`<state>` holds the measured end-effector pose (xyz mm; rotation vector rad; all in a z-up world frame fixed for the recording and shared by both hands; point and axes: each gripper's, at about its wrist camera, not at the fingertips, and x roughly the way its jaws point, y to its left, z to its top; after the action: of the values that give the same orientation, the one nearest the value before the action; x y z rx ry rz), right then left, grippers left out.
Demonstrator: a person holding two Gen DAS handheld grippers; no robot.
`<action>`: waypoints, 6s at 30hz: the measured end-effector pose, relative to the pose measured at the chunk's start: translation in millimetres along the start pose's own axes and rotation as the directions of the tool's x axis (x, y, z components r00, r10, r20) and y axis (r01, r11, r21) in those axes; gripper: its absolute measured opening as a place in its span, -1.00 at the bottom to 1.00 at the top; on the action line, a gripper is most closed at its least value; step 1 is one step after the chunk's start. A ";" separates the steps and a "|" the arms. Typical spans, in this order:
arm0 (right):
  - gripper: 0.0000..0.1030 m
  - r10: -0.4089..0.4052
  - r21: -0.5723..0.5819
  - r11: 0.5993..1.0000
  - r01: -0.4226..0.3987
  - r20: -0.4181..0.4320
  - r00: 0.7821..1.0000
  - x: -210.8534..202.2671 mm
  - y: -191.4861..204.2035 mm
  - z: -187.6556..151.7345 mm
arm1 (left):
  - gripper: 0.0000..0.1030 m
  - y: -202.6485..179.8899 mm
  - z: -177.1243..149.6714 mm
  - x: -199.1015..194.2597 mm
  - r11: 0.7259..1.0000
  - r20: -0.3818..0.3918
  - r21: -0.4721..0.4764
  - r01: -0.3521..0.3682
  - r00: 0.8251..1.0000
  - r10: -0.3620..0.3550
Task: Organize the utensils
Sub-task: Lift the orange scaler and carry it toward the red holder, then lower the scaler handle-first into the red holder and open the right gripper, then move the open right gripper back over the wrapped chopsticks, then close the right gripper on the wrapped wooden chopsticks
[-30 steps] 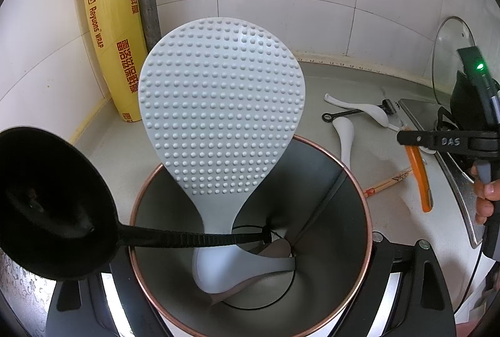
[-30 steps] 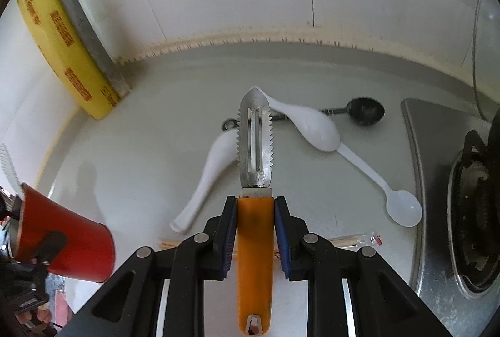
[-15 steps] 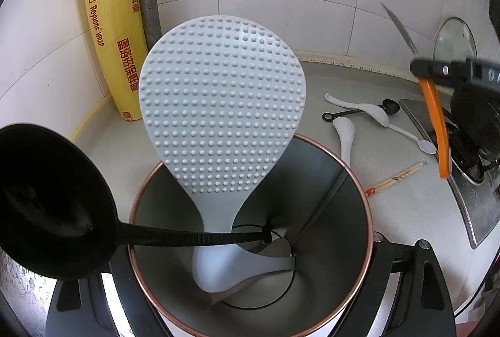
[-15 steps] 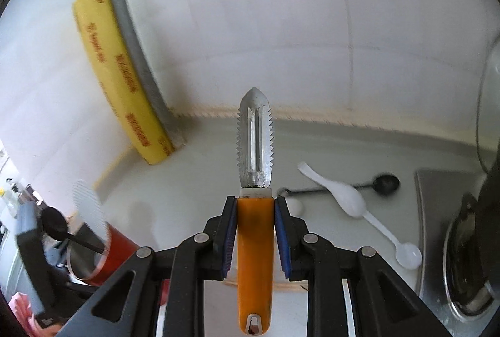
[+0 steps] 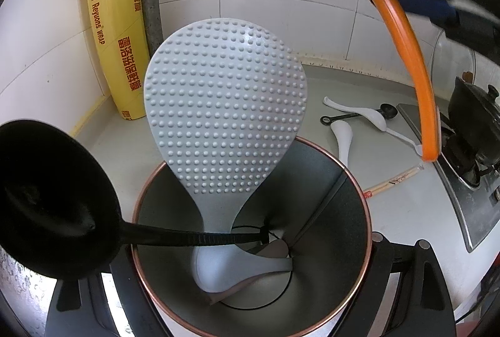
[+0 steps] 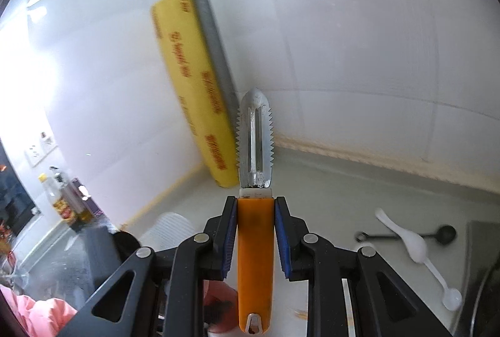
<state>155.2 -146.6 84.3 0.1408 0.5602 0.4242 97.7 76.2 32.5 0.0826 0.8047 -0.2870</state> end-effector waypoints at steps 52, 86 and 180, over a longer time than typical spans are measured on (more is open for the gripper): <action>-0.51 0.190 -0.016 0.982 -0.191 -0.052 0.980 4.3 36.7 -42.3 | 0.75 3.0 1.4 -1.6 1.000 -0.004 0.011 0.016 1.000 -0.016; 0.37 0.038 0.077 0.997 -0.027 -0.137 0.990 11.6 1.6 -68.2 | 0.76 5.7 3.4 2.7 1.000 -0.003 0.003 0.011 1.000 -0.011; 0.26 -0.373 0.232 0.829 0.509 -0.449 0.812 17.4 -183.1 -145.1 | 0.76 5.3 -2.2 0.3 1.000 -0.003 0.008 0.010 1.000 -0.010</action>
<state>154.0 -302.5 -90.5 0.2552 1.0344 -0.1270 97.8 81.7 30.6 0.0863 0.8074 -0.3000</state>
